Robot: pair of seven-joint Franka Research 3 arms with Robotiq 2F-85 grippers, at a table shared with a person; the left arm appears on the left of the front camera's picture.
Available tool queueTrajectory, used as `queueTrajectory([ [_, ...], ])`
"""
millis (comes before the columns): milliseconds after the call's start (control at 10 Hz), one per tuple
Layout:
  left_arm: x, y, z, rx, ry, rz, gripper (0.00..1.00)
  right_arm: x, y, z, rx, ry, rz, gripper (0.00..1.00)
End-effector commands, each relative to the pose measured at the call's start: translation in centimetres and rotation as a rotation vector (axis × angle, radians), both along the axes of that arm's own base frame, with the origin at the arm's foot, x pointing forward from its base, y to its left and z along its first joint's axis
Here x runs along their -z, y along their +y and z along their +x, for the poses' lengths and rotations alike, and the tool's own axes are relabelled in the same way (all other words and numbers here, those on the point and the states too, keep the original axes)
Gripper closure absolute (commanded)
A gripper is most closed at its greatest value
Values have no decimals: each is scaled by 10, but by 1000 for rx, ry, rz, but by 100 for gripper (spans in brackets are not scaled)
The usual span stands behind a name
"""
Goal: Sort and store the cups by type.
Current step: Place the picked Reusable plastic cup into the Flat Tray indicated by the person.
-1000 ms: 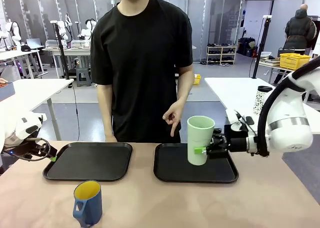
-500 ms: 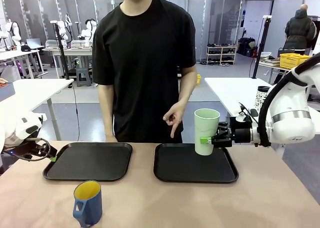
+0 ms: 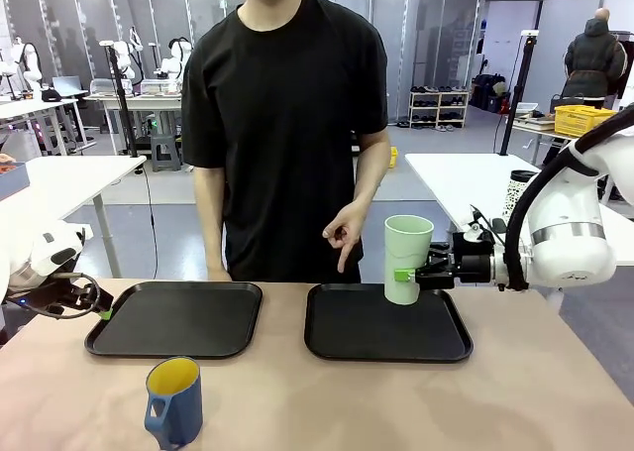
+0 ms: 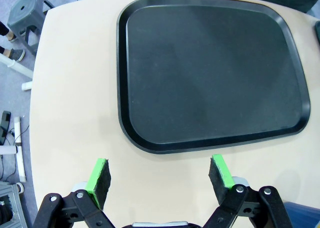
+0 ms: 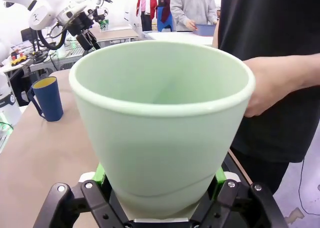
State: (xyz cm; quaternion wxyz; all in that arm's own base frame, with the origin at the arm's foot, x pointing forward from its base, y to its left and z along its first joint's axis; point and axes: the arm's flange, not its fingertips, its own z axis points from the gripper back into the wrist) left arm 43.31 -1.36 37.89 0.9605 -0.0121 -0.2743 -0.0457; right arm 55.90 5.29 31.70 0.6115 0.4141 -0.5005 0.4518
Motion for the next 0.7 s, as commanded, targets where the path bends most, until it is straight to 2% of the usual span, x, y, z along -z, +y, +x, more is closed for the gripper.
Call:
queueTrajectory([
  [0, 0, 1, 0, -3, -2, -1, 0, 11, 9, 11, 78, 1, -22, 15],
  [600, 0, 1, 0, -3, -2, -1, 0, 70, 30, 26, 197, -41, 36, 15],
])
